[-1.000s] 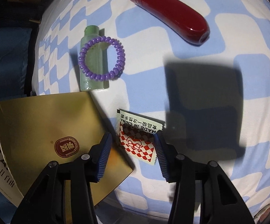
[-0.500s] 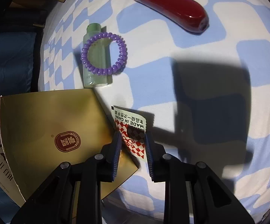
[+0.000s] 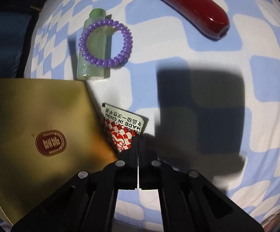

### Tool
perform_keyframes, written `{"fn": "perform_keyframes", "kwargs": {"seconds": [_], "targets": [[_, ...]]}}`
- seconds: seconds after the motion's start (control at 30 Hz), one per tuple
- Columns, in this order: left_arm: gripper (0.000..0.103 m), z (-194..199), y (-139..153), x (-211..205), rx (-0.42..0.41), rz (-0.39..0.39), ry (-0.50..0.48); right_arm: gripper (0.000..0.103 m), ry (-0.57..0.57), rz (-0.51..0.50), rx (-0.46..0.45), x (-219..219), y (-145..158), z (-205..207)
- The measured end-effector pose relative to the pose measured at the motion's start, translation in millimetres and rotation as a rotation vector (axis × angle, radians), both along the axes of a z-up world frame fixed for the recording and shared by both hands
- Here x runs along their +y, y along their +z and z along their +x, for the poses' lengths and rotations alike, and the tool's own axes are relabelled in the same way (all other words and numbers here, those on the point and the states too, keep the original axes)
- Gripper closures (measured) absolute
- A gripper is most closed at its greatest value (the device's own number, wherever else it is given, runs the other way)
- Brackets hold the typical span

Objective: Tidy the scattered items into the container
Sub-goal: 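Grasp the small red-checkered card with the right gripper, then grasp the red-checkered card with the left gripper while the right gripper releases it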

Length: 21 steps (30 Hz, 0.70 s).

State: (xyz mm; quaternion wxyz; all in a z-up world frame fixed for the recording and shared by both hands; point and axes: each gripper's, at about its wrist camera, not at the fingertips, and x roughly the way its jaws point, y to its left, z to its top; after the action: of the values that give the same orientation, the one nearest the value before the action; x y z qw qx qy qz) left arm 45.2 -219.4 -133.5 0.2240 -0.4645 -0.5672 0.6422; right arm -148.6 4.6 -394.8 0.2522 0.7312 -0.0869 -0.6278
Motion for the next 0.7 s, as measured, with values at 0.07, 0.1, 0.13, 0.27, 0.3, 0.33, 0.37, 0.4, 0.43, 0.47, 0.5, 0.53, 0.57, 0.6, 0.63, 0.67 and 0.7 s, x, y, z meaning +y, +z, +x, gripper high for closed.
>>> {"fn": "perform_keyframes", "kwargs": {"seconds": [0.07, 0.1, 0.13, 0.27, 0.3, 0.33, 0.37, 0.4, 0.43, 0.47, 0.5, 0.53, 0.57, 0.6, 0.63, 0.67, 0.7], "targets": [[0.031, -2, 2, 5, 0.000, -0.013, -0.018, 0.102, -0.026, -0.031, 0.003, 6, 11, 1], [0.031, -3, 3, 8, 0.000, -0.020, -0.029, 0.102, -0.041, -0.043, 0.012, 10, 19, 0], [0.031, -4, 4, 10, -0.001, -0.026, -0.036, 0.102, -0.053, -0.063, 0.021, 17, 28, -1], [0.031, -10, 9, 22, -0.001, -0.083, -0.072, 0.102, -0.099, -0.130, 0.032, 47, 65, -4], [0.031, -11, 11, 25, -0.002, -0.101, -0.082, 0.102, -0.117, -0.150, 0.034, 56, 75, -5], [0.031, -13, 12, 29, -0.004, -0.117, -0.093, 0.102, -0.136, -0.175, 0.036, 65, 87, -6], [0.031, -15, 14, 33, -0.006, -0.127, -0.102, 0.102, -0.152, -0.199, 0.040, 75, 100, -6], [0.031, -17, 14, 37, -0.009, -0.127, -0.110, 0.102, -0.168, -0.222, 0.046, 84, 113, -5], [0.031, -18, 14, 40, -0.014, -0.120, -0.117, 0.102, -0.187, -0.244, 0.051, 93, 128, -5], [0.031, -20, 12, 44, -0.021, -0.110, -0.122, 0.102, -0.211, -0.271, 0.051, 103, 141, -4], [0.031, -23, 10, 47, -0.032, -0.099, -0.124, 0.102, -0.246, -0.305, 0.046, 113, 154, -4], [0.031, -25, 7, 49, -0.046, -0.089, -0.124, 0.102, -0.292, -0.349, 0.034, 124, 167, -2], [0.031, -27, 3, 52, -0.060, -0.077, -0.122, 0.102, -0.326, -0.395, 0.021, 130, 179, -1], [0.031, -29, 0, 55, -0.073, -0.061, -0.119, 0.102, -0.349, -0.441, 0.014, 137, 192, 3], [0.031, -32, -4, 58, -0.081, -0.040, -0.116, 0.102, -0.363, -0.487, 0.010, 141, 205, 6], [0.031, -34, -8, 60, -0.087, -0.015, -0.113, 0.102, -0.375, -0.527, 0.002, 143, 216, 10], [0.031, -36, -11, 63, -0.092, 0.013, -0.108, 0.102, -0.395, -0.578, -0.011, 146, 227, 16]]}}
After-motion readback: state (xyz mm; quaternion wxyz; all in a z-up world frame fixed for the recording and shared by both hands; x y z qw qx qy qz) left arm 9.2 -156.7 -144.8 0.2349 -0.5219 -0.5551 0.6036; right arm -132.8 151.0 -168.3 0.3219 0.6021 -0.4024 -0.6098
